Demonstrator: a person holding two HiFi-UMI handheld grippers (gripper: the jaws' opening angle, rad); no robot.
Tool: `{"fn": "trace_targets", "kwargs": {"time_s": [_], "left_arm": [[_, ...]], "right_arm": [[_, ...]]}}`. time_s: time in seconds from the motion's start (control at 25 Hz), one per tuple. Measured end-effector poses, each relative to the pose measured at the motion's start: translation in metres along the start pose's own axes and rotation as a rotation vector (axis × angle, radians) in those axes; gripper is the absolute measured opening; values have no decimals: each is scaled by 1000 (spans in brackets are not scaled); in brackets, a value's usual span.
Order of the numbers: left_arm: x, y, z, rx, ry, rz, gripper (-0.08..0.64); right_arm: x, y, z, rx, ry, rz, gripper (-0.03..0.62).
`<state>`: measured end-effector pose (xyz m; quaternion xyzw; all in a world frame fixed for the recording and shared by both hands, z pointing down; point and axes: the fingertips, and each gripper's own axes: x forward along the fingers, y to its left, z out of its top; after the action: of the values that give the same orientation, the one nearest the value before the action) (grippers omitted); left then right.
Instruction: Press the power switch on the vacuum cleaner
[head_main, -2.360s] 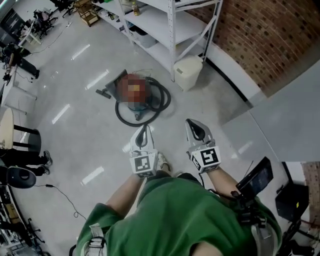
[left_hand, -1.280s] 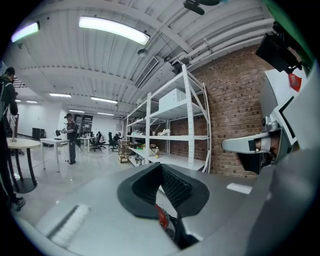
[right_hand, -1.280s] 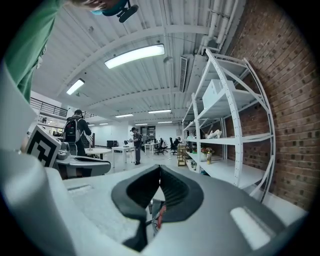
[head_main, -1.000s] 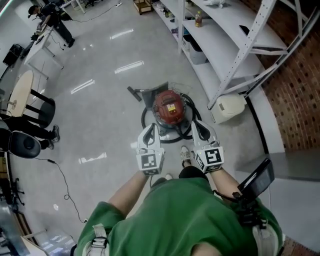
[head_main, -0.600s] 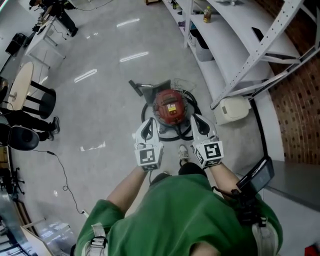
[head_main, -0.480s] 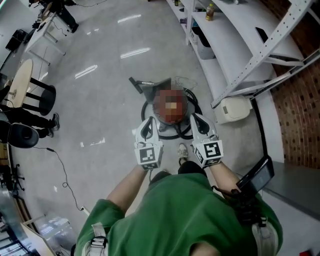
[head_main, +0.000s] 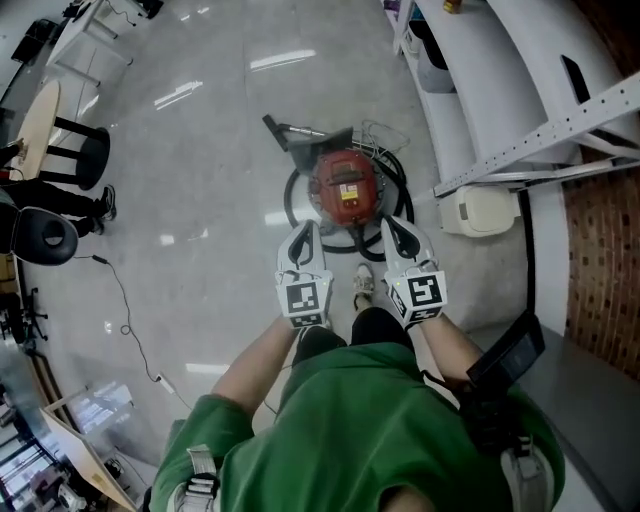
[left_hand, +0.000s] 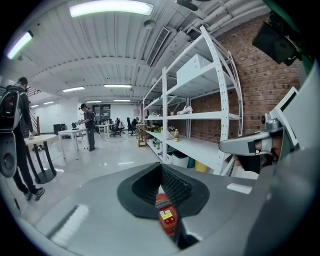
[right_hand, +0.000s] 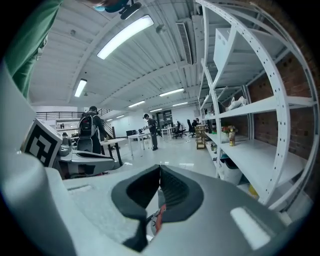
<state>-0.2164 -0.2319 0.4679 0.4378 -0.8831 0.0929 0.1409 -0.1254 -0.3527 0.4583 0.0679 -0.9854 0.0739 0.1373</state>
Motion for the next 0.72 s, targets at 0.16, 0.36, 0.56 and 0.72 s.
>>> {"fn": "trace_targets", "kwargs": {"time_s": [0.16, 0.36, 0.56, 0.72], "left_arm": [[21, -4, -18, 2, 46, 12, 6], [42, -11, -43, -1, 99, 20, 6], [61, -11, -68, 0, 143, 25, 6], [76, -11, -90, 0, 179, 27, 6]], "right_arm": [[21, -12, -19, 15, 40, 23, 3], [42, -23, -46, 27, 92, 54, 3], [62, -28, -76, 33, 144, 81, 3], [78, -33, -99, 26, 183, 97, 3]]}}
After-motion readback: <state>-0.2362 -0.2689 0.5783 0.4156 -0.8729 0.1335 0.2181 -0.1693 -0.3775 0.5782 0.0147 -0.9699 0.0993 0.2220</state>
